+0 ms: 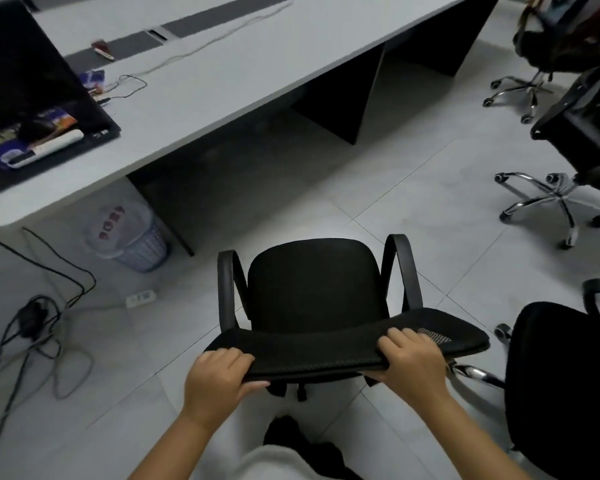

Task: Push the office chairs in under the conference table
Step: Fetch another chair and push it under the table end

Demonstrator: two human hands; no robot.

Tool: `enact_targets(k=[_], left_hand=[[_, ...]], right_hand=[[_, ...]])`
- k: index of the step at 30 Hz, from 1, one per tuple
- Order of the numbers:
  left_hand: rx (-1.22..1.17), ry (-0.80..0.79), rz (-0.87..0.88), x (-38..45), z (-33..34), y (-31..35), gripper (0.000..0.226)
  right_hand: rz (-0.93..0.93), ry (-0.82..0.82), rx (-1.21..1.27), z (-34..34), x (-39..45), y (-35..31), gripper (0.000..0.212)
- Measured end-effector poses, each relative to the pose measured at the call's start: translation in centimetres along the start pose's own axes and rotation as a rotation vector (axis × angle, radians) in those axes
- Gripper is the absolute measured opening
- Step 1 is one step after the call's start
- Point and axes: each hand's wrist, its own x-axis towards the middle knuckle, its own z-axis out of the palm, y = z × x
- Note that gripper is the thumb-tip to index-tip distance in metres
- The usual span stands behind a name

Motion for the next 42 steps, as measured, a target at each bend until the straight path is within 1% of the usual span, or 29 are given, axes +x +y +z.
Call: enact_targets(k=[5,11,18,22,24,26,29,30,34,36,38,41,42], left_hand=[[0.029,0.108,-0.026,1.6,1.5,0.5,0.071],[0.065,0.171,-0.047,5.0,2.8,-0.7,0.073],[0.082,0.192,-0.058,9.5,4.9,-2.5,0.074],[0.11,0.191,-0.059,12.4,6.1,-3.6,0.055],[0.114,0.181,-0.059,13.4,6.8,-4.0,0.053],[0.109,0.174,-0.059,14.7,7.3,-4.3,0.057],[0.091,0.124,-0.107,16.5,7.4,-4.5,0.07],[0.082,0.113,-0.133,17.0,7.4,-4.3,0.07],[0.034,0.104,-0.234,18.6,8.1,-3.1,0.052],[0.049,0.108,-0.264,19.3,8.6,-1.6,0.049],[0.065,0.102,-0.316,20.1,9.0,0.2,0.053],[0.083,0.087,-0.423,21.8,9.4,3.1,0.065],[0.09,0.074,-0.46,22.3,9.4,4.0,0.065]], right_hand=[[-0.061,0.052,-0.015,1.3,1.8,2.0,0.049],[-0.101,0.039,-0.03,2.8,5.1,3.7,0.048],[-0.155,0.024,-0.036,5.0,9.8,5.9,0.049],[-0.179,0.03,-0.054,6.4,12.3,7.7,0.044],[-0.19,0.046,-0.035,7.0,13.2,8.6,0.05],[-0.199,0.065,-0.009,7.4,14.5,9.2,0.065],[-0.215,0.076,0.018,7.6,16.8,10.2,0.071],[-0.226,0.08,0.025,7.8,17.5,10.6,0.071],[-0.294,0.074,0.049,9.2,19.9,13.4,0.07],[-0.343,0.067,0.064,9.8,21.1,15.4,0.07],[-0.405,0.063,0.084,10.3,22.5,17.5,0.07],[-0.484,0.061,0.13,11.2,24.8,20.4,0.07],[-0.509,0.059,0.146,11.4,25.5,21.2,0.069]])
